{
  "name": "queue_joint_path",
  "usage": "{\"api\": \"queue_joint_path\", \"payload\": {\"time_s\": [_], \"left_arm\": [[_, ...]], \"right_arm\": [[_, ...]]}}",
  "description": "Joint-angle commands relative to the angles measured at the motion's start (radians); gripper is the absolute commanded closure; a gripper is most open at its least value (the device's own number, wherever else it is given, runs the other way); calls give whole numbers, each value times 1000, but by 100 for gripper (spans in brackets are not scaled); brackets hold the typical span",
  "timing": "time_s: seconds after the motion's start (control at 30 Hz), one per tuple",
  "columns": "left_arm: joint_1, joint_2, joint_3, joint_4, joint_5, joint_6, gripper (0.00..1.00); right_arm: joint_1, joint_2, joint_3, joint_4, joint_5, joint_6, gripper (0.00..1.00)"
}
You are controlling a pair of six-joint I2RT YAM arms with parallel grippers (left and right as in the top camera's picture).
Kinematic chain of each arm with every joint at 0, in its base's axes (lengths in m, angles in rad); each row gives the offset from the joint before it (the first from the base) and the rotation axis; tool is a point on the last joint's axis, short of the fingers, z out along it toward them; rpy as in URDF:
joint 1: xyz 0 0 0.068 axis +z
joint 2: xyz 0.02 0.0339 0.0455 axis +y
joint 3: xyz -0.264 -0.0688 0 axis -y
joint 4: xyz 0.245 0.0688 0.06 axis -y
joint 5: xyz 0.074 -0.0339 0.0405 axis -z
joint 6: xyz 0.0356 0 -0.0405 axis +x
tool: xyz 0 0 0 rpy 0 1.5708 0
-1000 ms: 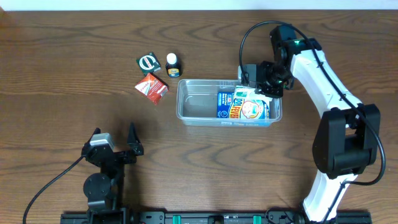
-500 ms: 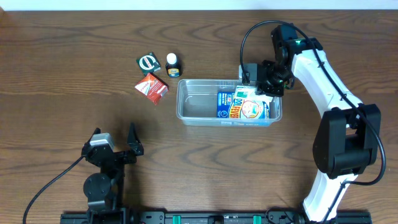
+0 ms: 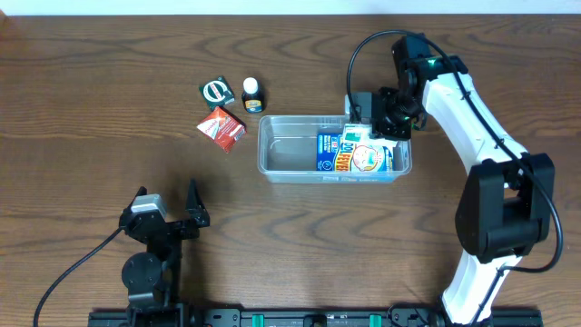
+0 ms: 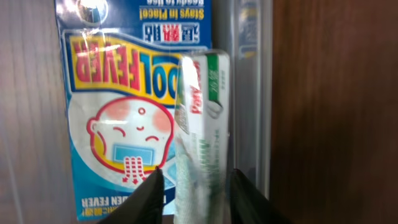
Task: Pack container
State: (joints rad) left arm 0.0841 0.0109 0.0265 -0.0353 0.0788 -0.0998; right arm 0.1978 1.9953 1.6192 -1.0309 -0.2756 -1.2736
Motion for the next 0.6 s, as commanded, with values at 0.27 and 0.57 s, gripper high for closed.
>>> {"api": "queue_joint_path", "payload": {"time_s": [0.27,0.57], "left_arm": [[5,-5,-23,-29,3,14,2],[5,-5,-23,-29,3,14,2]], "right_arm": [[12,-282,6,28,-11,8,1],[-114,-353,6,176,-8,150,1]]}}
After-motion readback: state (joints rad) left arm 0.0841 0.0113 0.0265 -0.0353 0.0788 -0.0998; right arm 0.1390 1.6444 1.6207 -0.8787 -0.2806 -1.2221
